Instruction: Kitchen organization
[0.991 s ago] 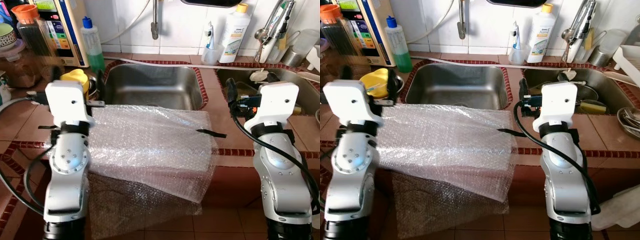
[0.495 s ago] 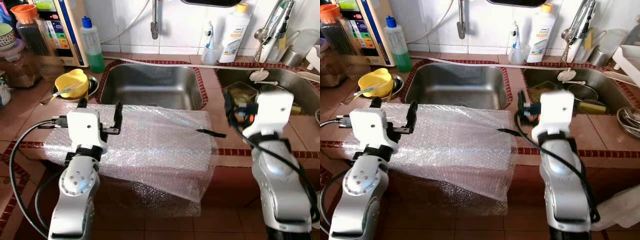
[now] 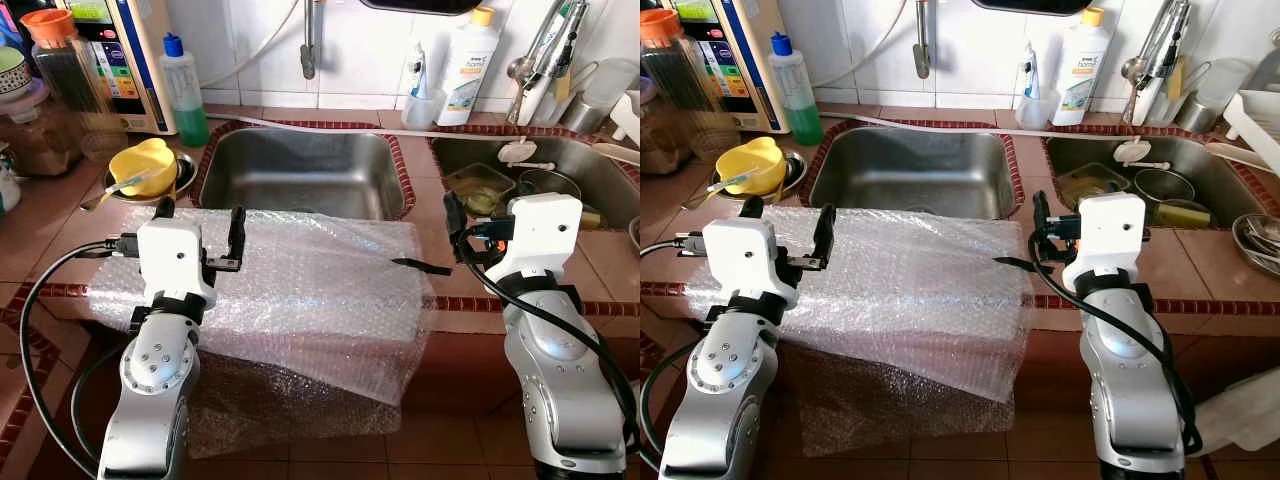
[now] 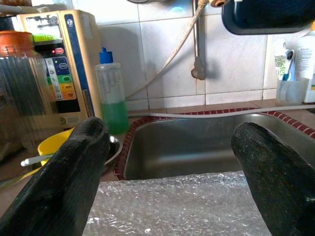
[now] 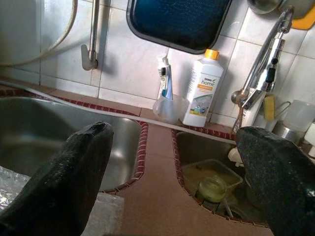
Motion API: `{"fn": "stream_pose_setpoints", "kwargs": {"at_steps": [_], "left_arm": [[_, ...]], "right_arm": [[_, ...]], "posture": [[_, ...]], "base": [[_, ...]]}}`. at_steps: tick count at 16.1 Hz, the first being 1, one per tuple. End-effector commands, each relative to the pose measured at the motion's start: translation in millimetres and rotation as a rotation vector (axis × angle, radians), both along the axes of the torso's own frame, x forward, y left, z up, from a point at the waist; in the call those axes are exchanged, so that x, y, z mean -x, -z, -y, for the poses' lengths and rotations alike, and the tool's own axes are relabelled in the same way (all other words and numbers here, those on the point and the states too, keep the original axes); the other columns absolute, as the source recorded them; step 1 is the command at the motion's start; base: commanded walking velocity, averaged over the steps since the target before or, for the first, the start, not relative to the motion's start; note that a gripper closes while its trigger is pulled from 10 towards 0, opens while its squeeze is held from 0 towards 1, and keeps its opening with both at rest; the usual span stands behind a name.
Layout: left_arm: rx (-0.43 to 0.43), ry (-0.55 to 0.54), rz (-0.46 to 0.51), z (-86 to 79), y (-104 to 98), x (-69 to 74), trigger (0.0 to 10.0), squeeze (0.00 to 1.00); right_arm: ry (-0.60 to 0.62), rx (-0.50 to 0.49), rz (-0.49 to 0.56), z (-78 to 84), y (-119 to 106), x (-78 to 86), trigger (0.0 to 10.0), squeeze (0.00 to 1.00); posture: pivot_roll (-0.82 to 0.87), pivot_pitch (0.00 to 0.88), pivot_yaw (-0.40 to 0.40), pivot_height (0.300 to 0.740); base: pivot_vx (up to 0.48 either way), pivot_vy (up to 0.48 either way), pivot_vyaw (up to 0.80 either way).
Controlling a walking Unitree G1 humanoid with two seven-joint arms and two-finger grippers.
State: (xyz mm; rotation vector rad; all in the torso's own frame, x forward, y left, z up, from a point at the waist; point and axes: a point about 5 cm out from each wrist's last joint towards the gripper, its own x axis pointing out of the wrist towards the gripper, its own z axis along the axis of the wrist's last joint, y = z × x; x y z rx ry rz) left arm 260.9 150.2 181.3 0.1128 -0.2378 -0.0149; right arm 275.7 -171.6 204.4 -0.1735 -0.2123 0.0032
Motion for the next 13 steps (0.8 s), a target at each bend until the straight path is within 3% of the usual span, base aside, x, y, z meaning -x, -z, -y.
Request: {"fn": "stream_pose_setpoints", "kwargs": {"at_steps": [1, 6, 7, 8, 9, 10, 11, 13], "left_arm": [[-0.009, -0.006, -0.003, -1.1, 0, 1.0, 10.0, 0.0], [0.008, -0.074, -0.035, -11.3, 8, -5.2, 10.0, 0.0], [0.069, -0.084, -0.051, -15.0, 12, -6.7, 10.0, 0.0], [0.075, -0.097, -0.048, -17.7, 13, -7.7, 10.0, 0.65], [0.077, -0.086, -0.04, -16.7, 13, -7.5, 10.0, 1.0], [0.078, -0.067, -0.031, -14.7, 12, -6.7, 10.0, 1.0], [0.077, -0.049, -0.028, -12.0, 12, -6.0, 10.0, 1.0], [0.062, -0.055, -0.012, -10.9, 10, -5.4, 10.0, 1.0]], "right_arm": [[0.003, 0.0, -0.002, 0.7, -1, 0.9, 10.0, 0.0], [-0.05, -0.04, -0.011, -10.2, 2, -2.6, 10.0, 0.0], [-0.091, -0.067, -0.024, -17.1, 5, -4.2, 10.0, 0.0], [-0.118, -0.079, -0.024, -22.7, 5, -5.1, 10.0, 0.0], [-0.131, -0.073, -0.02, -25.8, 4, -4.8, 10.0, 0.18], [-0.136, -0.076, -0.017, -26.7, 4, -4.5, 10.0, 0.64], [-0.143, -0.08, -0.015, -27.3, 4, -4.1, 10.0, 1.0], [-0.137, -0.078, -0.009, -25.9, 3, -4.1, 10.0, 1.0]], "posture": [[0.03, 0.038, -0.005, 0.74], [0.03, 0.036, 0.0, 0.74], [0.03, 0.036, -0.001, 0.74], [0.03, 0.037, -0.003, 0.74], [0.03, 0.036, -0.003, 0.74], [0.03, 0.036, -0.003, 0.74], [0.03, 0.036, -0.003, 0.74], [0.03, 0.035, -0.002, 0.74]], "base": [[0.0, 0.0, 0.0], [0.0, 0.0, 0.0], [0.0, 0.0, 0.0], [0.0, 0.0, 0.0], [0.0, 0.0, 0.0], [0.0, 0.0, 0.0], [0.0, 0.0, 0.0], [0.0, 0.0, 0.0]]}}
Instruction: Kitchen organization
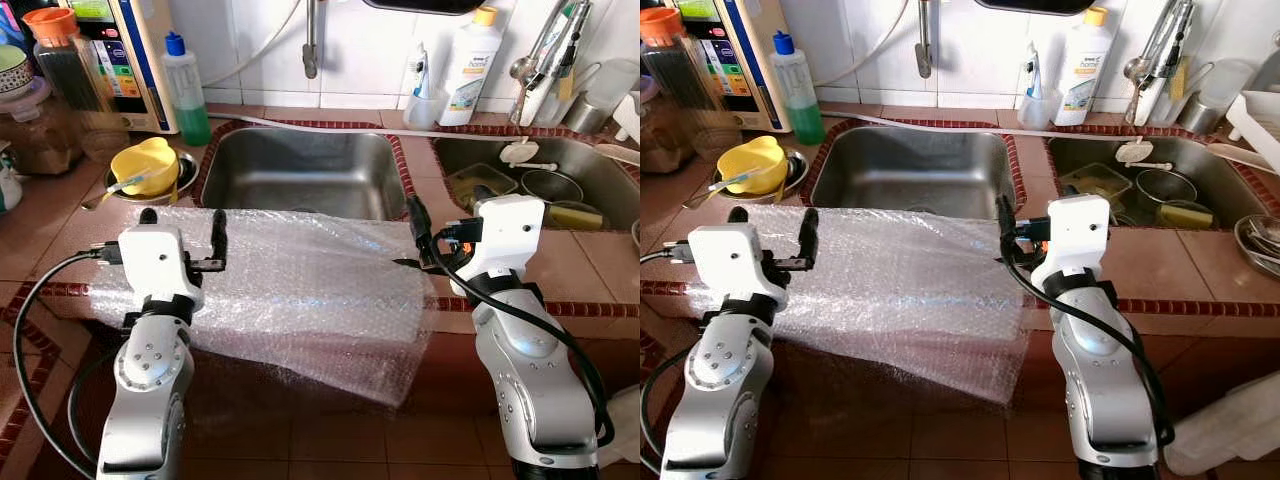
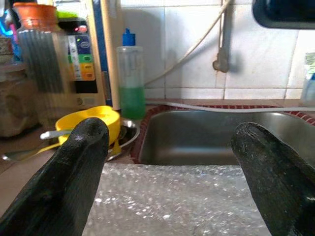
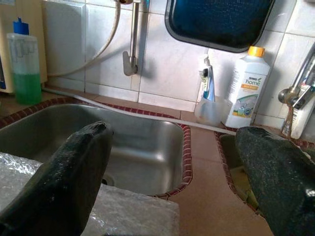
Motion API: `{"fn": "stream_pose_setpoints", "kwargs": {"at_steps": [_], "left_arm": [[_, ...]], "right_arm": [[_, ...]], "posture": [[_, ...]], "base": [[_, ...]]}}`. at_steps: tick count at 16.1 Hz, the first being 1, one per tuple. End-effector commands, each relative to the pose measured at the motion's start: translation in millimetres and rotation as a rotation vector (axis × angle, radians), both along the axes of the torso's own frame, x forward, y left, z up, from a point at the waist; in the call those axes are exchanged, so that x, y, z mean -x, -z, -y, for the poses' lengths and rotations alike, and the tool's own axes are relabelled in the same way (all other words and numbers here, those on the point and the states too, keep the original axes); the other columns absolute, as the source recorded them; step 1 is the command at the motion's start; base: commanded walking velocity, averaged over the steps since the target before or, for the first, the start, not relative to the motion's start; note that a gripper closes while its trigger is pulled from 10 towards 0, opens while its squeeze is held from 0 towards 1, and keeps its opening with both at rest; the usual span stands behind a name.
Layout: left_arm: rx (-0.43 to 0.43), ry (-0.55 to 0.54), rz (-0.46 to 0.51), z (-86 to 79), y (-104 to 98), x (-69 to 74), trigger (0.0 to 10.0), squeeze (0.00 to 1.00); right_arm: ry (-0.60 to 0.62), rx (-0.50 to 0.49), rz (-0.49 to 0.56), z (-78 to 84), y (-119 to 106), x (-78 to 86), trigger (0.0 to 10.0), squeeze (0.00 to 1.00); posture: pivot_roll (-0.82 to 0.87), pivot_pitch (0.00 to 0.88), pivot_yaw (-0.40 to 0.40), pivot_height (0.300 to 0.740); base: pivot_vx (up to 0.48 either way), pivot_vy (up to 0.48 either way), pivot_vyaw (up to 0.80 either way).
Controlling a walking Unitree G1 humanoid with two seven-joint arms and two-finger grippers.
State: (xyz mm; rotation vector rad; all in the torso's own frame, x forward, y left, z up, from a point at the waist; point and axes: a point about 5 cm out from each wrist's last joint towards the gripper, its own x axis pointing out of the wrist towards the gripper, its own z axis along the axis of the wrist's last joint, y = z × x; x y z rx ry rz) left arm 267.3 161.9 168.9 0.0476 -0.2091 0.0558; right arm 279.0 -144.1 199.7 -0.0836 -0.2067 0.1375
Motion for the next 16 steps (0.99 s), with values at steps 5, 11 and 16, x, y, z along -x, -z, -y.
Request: {"fn": "stream_pose_setpoints", "kwargs": {"at_steps": [5, 11, 16], "left_arm": [[-0.058, 0.027, 0.079, 0.9, -12, 0.5, 0.0, 0.0], [-0.071, 0.013, 0.097, -0.7, -14, -1.3, 0.0, 0.0], [-0.081, 0.002, 0.075, -1.3, -12, -4.0, 10.0, 0.0]], "right_arm": [[0.007, -0.001, 0.019, 3.6, -4, -1.8, 10.0, 0.0], [0.007, 0.009, 0.028, 3.6, -5, -4.1, 10.0, 0.0], [0.024, -0.017, 0.066, 6.4, -8, -3.2, 0.0, 0.0]], "posture": [[0.03, 0.032, -0.002, 0.74], [0.03, 0.019, -0.002, 0.74], [0.03, 0.018, 0.002, 0.74]], "base": [[0.0, 0.0, 0.0], [0.0, 0.0, 0.0], [0.0, 0.0, 0.0]]}}
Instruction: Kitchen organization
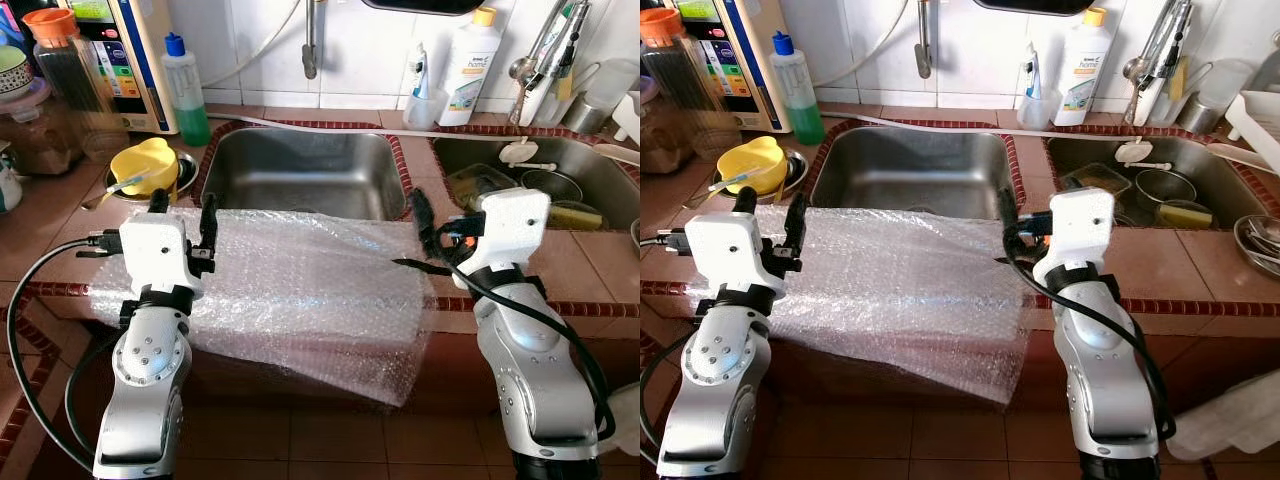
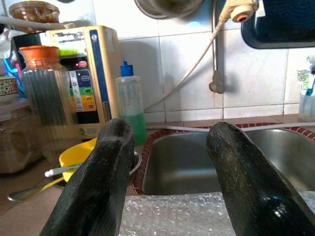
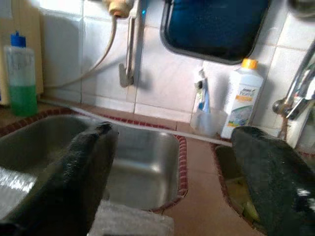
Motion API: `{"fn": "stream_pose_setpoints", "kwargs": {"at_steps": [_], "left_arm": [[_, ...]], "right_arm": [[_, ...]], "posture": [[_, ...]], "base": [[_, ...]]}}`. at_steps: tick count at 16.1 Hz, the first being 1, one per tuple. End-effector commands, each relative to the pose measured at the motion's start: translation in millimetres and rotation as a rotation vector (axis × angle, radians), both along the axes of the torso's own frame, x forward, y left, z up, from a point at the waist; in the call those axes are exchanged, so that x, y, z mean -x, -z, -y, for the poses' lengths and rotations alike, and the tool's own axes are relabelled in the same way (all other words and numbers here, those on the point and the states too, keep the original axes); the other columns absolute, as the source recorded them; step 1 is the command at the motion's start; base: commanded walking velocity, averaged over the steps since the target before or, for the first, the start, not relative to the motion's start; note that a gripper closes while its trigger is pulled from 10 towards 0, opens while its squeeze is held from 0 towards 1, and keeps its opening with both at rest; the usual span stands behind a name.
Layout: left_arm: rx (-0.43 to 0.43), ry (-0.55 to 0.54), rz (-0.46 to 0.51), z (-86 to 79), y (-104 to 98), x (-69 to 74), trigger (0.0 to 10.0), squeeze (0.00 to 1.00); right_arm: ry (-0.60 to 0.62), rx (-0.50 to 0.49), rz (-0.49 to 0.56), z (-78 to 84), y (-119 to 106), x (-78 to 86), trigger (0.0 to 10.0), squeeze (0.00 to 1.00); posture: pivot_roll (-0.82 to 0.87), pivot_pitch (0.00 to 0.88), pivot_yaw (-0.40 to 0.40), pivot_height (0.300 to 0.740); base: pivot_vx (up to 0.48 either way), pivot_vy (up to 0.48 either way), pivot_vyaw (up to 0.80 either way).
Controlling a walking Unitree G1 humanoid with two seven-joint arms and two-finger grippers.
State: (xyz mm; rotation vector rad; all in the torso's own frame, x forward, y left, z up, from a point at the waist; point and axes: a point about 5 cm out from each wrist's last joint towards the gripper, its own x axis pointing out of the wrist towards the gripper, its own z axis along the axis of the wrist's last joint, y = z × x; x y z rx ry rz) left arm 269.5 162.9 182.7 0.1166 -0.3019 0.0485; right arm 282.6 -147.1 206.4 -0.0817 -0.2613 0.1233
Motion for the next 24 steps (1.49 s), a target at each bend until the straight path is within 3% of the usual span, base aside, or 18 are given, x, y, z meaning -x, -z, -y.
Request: {"fn": "stream_pose_setpoints", "kwargs": {"at_steps": [1, 6, 8, 9, 14, 24], "left_arm": [[-0.013, -0.005, -0.018, -0.6, 2, -2.1, 10.0, 0.0], [-0.025, -0.002, -0.042, 0.3, 6, -4.4, 10.0, 0.0], [0.003, 0.006, -0.062, 0.8, 12, -3.2, 10.0, 0.0], [0.036, -0.01, -0.118, -1.9, 23, -2.7, 10.0, 1.0], [0.058, -0.014, -0.184, -7.3, 43, 1.0, 10.0, 1.0], [0.015, -0.011, -0.18, -7.5, 45, 4.7, 10.0, 1.0]], "right_arm": [[0.016, -0.006, 0.01, 3.7, -1, 0.8, 0.0, 0.0], [0.034, 0.014, 0.002, 5.9, 0, -1.8, 0.0, 0.0], [0.047, 0.026, -0.013, 6.9, 2, -3.5, 8.7, 0.0], [0.065, -0.007, -0.043, 10.3, 9, -4.3, 10.0, 1.0], [0.09, -0.023, -0.1, 18.0, 25, -1.6, 10.0, 1.0], [0.098, -0.034, -0.158, 20.3, 42, 5.8, 10.0, 1.0]], "posture": [[0.03, 0.018, 0.003, 0.74], [0.03, 0.021, 0.005, 0.74], [0.03, 0.023, 0.006, 0.74], [0.03, 0.024, 0.007, 0.74], [0.03, 0.03, 0.013, 0.74], [0.03, 0.041, 0.013, 0.74]], "base": [[0.0, 0.0, 0.0], [0.0, 0.0, 0.0], [0.0, 0.0, 0.0], [0.0, 0.0, 0.0], [0.0, 0.0, 0.0], [0.0, 0.0, 0.0]]}}
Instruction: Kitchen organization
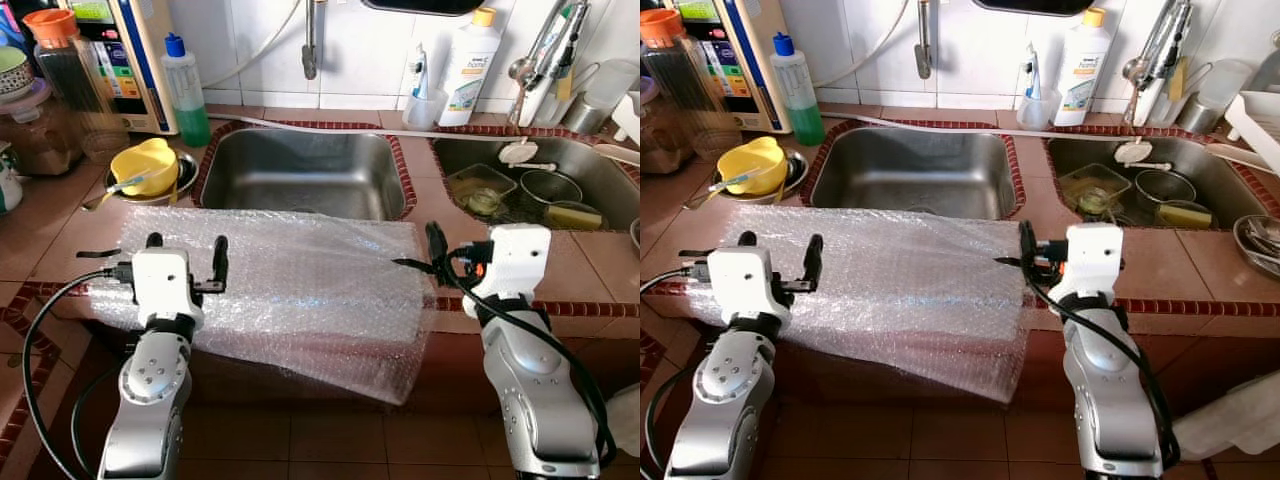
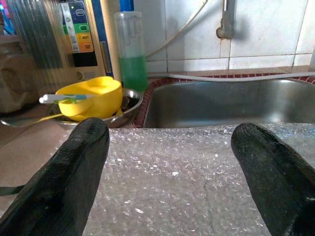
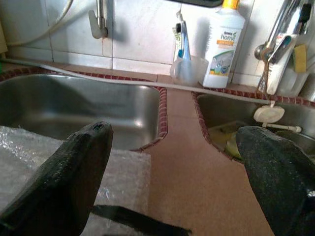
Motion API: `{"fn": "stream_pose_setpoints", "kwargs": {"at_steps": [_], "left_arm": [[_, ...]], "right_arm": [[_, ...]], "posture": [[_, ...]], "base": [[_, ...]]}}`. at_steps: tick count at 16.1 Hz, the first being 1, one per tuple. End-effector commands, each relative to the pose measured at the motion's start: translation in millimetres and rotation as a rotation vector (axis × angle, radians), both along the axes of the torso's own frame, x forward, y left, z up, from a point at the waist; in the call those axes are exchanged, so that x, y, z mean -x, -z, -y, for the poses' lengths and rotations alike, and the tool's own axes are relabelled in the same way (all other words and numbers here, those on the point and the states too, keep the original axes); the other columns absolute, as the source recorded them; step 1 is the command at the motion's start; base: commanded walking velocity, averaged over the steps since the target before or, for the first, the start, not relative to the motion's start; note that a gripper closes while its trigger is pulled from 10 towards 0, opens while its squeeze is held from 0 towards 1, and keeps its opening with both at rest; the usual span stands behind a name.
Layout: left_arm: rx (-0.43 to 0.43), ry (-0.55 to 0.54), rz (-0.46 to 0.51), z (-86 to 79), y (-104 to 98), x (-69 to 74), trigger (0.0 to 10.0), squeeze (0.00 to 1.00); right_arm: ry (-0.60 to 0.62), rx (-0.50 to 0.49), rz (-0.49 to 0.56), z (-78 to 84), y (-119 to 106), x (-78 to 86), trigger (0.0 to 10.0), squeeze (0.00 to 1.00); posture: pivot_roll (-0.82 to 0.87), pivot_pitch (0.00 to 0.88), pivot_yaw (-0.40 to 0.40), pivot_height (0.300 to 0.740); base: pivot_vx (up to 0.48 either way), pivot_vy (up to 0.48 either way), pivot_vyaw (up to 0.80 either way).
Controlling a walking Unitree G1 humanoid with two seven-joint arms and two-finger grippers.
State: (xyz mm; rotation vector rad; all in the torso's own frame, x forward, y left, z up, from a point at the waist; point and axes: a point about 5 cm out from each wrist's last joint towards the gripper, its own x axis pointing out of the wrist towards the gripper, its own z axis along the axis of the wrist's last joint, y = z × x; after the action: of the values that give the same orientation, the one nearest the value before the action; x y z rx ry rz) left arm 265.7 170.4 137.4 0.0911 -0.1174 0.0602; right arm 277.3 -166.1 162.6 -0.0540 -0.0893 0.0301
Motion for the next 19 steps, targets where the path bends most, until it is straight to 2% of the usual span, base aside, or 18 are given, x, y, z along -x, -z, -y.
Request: {"fn": "stream_pose_setpoints", "kwargs": {"at_steps": [1, 3, 5, 6, 7, 9, 19], "left_arm": [[-0.021, 0.008, 0.006, -0.2, -1, 1.1, 10.0, 1.0], [-0.04, 0.008, 0.029, -0.2, -4, 1.9, 10.0, 1.0], [-0.104, -0.047, 0.034, -2.5, -8, -0.1, 10.0, 1.0], [-0.099, -0.034, 0.031, -1.7, -8, -0.6, 10.0, 0.35], [-0.096, -0.027, 0.031, -1.0, -8, -0.9, 10.0, 0.0], [-0.095, -0.02, 0.029, -0.1, -8, -1.0, 10.0, 0.0], [-0.095, -0.02, 0.029, -0.1, -8, -1.0, 10.0, 0.0]], "right_arm": [[0.0, -0.004, 0.008, 0.4, -1, 1.4, 10.0, 1.0], [0.004, -0.009, 0.004, 0.1, 0, 2.1, 10.0, 1.0], [-0.006, -0.004, 0.001, -3.3, -2, 0.9, 10.0, 1.0], [-0.021, -0.005, 0.003, -6.7, -3, 0.7, 10.0, 0.76], [-0.032, 0.004, 0.005, -9.6, -5, 0.4, 10.0, 0.0], [-0.034, 0.049, 0.019, -11.1, -7, 0.9, 10.0, 0.0], [-0.034, 0.049, 0.019, -11.1, -7, 0.9, 10.0, 0.0]], "posture": [[0.03, 0.043, 0.013, 0.74], [0.03, 0.046, 0.013, 0.74], [0.03, 0.048, 0.013, 0.74], [0.03, 0.048, 0.013, 0.74], [0.03, 0.049, 0.014, 0.74], [0.03, 0.05, 0.014, 0.74], [0.03, 0.05, 0.014, 0.74]], "base": [[0.0, 0.0, 0.0], [0.0, 0.0, 0.0], [0.0, 0.0, 0.0], [0.0, 0.0, 0.0], [0.0, 0.0, 0.0], [0.0, 0.0, 0.0], [0.0, 0.0, 0.0]]}}
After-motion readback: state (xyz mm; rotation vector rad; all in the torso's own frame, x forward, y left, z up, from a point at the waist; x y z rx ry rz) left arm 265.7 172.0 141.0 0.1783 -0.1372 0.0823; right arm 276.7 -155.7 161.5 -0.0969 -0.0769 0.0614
